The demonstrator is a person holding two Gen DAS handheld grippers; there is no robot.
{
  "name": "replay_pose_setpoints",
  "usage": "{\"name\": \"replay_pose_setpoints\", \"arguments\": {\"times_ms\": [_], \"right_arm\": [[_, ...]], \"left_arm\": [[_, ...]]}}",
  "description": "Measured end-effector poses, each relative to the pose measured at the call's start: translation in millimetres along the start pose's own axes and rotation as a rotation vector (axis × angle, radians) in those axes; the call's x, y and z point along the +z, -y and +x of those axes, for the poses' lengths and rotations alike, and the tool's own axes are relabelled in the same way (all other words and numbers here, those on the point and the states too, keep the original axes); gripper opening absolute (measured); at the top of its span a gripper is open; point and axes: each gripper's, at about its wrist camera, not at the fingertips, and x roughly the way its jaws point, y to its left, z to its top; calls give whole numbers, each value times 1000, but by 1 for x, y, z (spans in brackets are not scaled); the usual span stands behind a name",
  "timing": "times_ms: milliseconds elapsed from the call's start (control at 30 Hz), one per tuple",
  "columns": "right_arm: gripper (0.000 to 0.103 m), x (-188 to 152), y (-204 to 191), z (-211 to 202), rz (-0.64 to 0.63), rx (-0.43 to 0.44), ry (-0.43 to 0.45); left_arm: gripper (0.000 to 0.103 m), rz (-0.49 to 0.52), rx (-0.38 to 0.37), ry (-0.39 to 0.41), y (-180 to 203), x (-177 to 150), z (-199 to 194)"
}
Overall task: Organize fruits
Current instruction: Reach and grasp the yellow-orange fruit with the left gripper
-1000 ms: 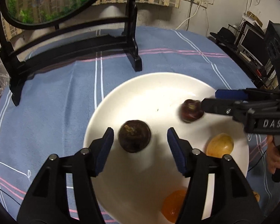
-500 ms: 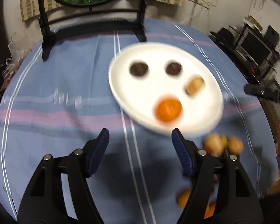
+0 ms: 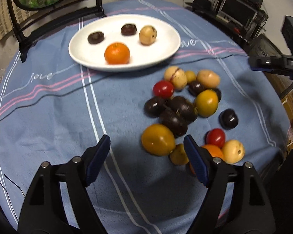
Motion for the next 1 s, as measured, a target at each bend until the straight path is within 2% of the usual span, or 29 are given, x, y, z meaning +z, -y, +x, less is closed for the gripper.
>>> {"name": "replay_pose_setpoints", "arguments": {"times_ms": [133,200,367,500,600,867,1000], "right_arm": [[68,-6,12,-7,61,7,10],[68,-6,14,-10,68,9,17],[68,-8,11,-14,57,14,28],[68,-7,11,-13,58,21,26],[68,-5,8,-10,48,27,16],[68,-5,1,-6,13,26,-6],[68,-7,3,-7,25,21,-6]], "left_arm": [[83,-3,9,-22,-1,-1,15],[87,-9,46,-13,-5,1,16],[86,-76,130,-19,-32,-11,7],[84,-172,102,16,-55,-25,-10],[84,-181,106,31,-59,-26,-11],[84,-192,127,65,-65,4,7],[77,-253,124,67,-86,21,16]]}}
